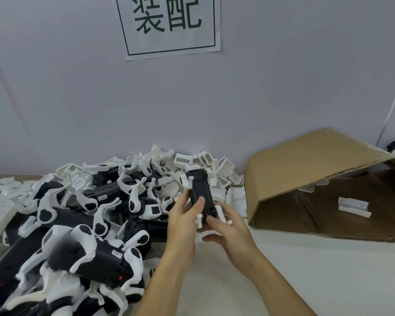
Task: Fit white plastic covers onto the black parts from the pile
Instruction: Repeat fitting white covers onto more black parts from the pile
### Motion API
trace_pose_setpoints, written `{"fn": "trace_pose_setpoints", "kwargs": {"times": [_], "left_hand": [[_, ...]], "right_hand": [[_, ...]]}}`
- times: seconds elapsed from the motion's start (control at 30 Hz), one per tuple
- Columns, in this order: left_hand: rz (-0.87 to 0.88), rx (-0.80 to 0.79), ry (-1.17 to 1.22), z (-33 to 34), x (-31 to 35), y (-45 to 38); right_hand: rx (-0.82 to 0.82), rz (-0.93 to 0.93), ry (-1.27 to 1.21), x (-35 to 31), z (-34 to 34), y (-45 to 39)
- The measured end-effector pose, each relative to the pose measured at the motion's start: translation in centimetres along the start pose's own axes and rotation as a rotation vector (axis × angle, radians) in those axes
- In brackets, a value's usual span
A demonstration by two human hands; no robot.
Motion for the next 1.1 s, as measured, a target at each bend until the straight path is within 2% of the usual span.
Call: {"fn": "trace_pose_setpoints", "kwargs": {"times": [0.13,0.23,0.33,0.47,0.57,0.67,0.73,0.8,0.87,0.97,1.1], "left_hand": [[0.004,0.087,-0.064,-0.5,-0.2,-0.4],[-0.038,0.107,-0.045,-0.6,-0.2,-0.4],[-0.082,0.083,-0.098,-0.3,-0.4,-0.3],[-0.099,0.078,-0.067,0.0,-0.4,0.0],[-0.059,0.114,0.008,-0.2,0.2,0.2],[-0.046,0.143,0.092,-0.3,0.6,0.3],[-0.049,0.158,0.132,-0.3,0.8,0.4],[-0.049,0.167,0.134,-0.3,0.8,0.4],[-0.052,0.152,0.137,-0.2,0.7,0.4],[-0.068,0.13,0.135,-0.1,0.6,0.5],[-0.059,0.131,0.098,-0.2,0.6,0.5]], "right_hand": [[0.285,-0.23,0.219,-1.3,-1.8,-0.2],[0.37,-0.414,0.43,-2.2,-2.5,0.1],[0.291,-0.618,0.633,-2.9,-1.8,0.6],[0.105,-0.858,0.896,-3.3,-0.1,1.6],[-0.007,-0.947,0.899,-3.5,1.0,2.2],[0.121,-0.832,0.769,-3.4,0.0,2.1],[0.149,-0.586,0.77,-2.3,-1.2,1.4],[0.011,-0.313,0.836,-0.5,-2.0,0.7],[-0.138,-0.143,0.944,1.0,-2.3,0.6],[-0.193,-0.071,0.996,2.1,-2.3,0.5],[-0.03,-0.123,0.772,1.2,-2.8,0.0]]}}
Point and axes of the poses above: each hand's wrist, its own y-axis away from the middle knuckle, its own z-axis out of the palm, x = y × z, the point moved 5 cm from there along -y, towards the middle knuckle, and after that the axes turned 8 degrees about -z, right-handed, at the moved point
